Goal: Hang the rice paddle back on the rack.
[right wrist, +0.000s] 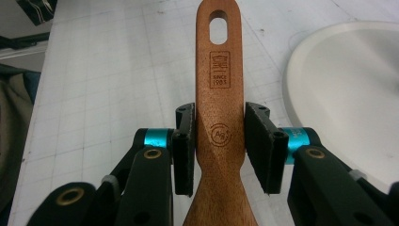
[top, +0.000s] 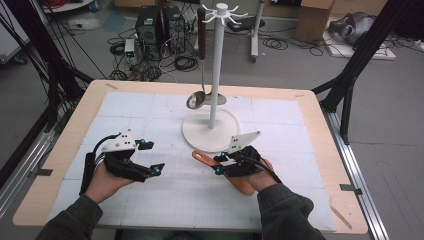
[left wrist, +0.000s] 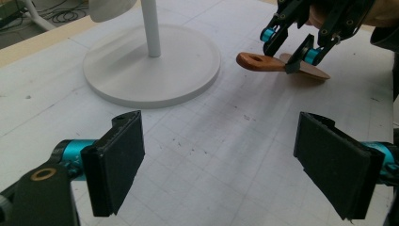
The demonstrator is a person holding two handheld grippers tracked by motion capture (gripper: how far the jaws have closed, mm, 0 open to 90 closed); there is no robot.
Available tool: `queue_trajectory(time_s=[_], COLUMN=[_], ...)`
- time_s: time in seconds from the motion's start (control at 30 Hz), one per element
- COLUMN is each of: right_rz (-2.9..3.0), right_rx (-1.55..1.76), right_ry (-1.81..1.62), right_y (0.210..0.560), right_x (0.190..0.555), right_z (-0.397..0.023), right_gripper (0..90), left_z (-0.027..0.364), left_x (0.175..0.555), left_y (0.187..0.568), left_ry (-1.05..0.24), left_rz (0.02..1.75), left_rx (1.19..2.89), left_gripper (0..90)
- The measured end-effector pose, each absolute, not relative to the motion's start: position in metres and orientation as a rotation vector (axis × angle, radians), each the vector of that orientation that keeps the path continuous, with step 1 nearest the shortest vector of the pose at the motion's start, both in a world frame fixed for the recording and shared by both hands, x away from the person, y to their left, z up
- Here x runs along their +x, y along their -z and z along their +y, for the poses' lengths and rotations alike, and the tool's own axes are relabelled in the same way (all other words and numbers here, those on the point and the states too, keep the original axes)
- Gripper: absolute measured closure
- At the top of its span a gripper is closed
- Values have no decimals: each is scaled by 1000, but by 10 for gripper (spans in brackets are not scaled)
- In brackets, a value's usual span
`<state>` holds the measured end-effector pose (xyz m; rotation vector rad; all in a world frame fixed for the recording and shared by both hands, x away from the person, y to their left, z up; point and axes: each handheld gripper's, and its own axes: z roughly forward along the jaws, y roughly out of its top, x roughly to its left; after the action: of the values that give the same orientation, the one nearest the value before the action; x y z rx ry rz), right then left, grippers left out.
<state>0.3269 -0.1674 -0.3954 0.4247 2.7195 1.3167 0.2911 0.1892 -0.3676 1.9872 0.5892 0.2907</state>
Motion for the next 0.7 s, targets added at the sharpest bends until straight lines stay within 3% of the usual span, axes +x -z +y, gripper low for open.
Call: queue_trajectory(time_s=[0.7], right_rz=[2696], right_rx=[400], right_ry=[-1364], right_y=[387], right_x=[323], right_z=[-159], right_gripper=[651], left_z=[157], left_x=[292], left_y=[373], left_ry=[-228], left_rz=[534], left_rx=[2007], left_gripper=[229])
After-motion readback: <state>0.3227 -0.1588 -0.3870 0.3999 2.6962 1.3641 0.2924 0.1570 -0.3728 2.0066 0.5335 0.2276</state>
